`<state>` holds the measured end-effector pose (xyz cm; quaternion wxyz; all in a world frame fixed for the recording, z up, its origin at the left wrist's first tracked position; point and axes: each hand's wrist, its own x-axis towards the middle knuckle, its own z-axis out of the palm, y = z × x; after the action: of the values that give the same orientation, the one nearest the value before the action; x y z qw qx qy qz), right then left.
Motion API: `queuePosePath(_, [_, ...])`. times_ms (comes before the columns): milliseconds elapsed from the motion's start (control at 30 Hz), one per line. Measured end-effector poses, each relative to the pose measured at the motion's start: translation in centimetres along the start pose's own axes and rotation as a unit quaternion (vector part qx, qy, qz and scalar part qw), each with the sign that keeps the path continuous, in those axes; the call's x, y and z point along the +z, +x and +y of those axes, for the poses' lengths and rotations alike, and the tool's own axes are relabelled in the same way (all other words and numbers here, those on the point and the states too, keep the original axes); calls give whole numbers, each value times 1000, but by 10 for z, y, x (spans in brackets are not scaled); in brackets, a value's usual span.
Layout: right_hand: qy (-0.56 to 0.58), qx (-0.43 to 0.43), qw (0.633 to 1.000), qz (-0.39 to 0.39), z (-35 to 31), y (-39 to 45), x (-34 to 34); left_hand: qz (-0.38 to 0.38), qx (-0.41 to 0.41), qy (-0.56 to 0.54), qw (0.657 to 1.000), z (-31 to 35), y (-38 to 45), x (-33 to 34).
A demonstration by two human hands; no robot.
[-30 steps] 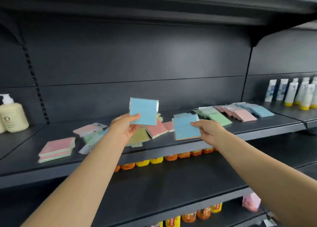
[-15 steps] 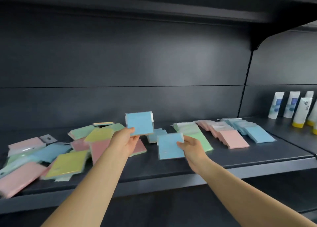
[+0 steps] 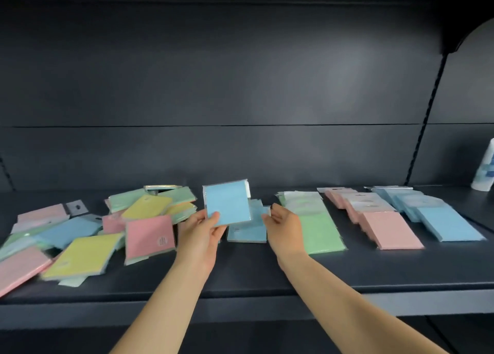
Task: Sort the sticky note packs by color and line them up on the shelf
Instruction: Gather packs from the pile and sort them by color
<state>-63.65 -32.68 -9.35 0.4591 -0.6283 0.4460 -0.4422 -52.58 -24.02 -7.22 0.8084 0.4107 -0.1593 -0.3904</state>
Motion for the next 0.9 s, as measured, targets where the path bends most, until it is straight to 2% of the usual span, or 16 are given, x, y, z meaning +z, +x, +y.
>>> queuePosePath(167, [29,-23,999,-10,-3,-9,-3,4,-14,63,998,-10,-7,-1])
queuePosePath(267, [70,-20,997,-35,-7,-14,-6,-20,-9,152,988,-13,-10,-1])
queuePosePath(367, [52,-18,998,-21,-9,-17,-7,-27,12,245,969,-18,-12,-2])
queuePosePath(433, [43,-15,999,-16,-9,-18,-10,-12,55,339,939,-22,-13,-3])
queuePosePath(500, [28,-14,999,-12,-8,-17,-12,10,105,450,887,-24,-16,-3])
queuePosePath(567, [5,-14,1000,-9,-8,-19,-13,23,134,506,852,-25,-18,-4])
queuePosePath(733, [-76,-15,997,-5,-10,-21,-12,29,155,572,805,-24,-19,-4])
queuePosePath(900, [-126,-25,992,-12,-10,-20,-7,27,167,577,799,-24,-20,-6])
